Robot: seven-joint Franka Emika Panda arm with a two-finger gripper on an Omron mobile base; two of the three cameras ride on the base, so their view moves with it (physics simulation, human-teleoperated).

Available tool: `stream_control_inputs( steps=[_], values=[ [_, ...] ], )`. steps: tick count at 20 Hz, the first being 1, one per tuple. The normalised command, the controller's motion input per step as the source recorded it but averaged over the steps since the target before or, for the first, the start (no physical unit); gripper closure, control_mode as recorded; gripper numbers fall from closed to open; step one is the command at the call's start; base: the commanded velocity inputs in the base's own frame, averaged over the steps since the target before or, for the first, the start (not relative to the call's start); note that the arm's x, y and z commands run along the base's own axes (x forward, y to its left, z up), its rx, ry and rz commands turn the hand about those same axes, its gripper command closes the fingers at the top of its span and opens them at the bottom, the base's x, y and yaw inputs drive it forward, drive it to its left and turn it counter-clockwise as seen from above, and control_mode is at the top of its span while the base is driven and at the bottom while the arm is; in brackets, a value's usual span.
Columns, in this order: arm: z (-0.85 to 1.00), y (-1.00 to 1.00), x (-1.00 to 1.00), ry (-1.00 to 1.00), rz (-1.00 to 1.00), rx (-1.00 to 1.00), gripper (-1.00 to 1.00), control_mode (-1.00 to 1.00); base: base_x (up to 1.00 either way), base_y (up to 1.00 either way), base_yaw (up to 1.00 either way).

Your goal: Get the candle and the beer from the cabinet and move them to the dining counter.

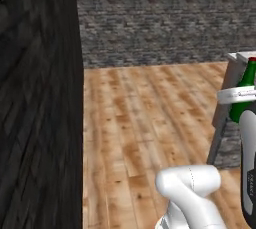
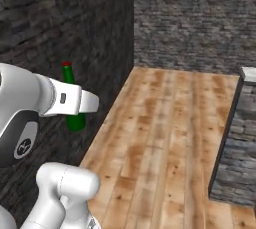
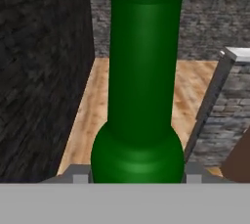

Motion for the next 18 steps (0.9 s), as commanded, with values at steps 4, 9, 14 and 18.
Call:
stream_control_inputs(
  steps=[4,9,14,18],
  values=[
    [0.0,0.0,0.0,0.0,0.0,0.0,1.0,1.0,0.99,0.22,-0.13],
    [0.0,0.0,0.0,0.0,0.0,0.0,1.0,1.0,1.0,0.3,-0.14],
    [0.0,0.0,0.0,0.0,0.0,0.0,1.0,1.0,0.97,0.28,-0.14],
    [0.0,0.0,0.0,0.0,0.0,0.0,1.0,1.0,0.98,0.29,-0.14]
  ],
)
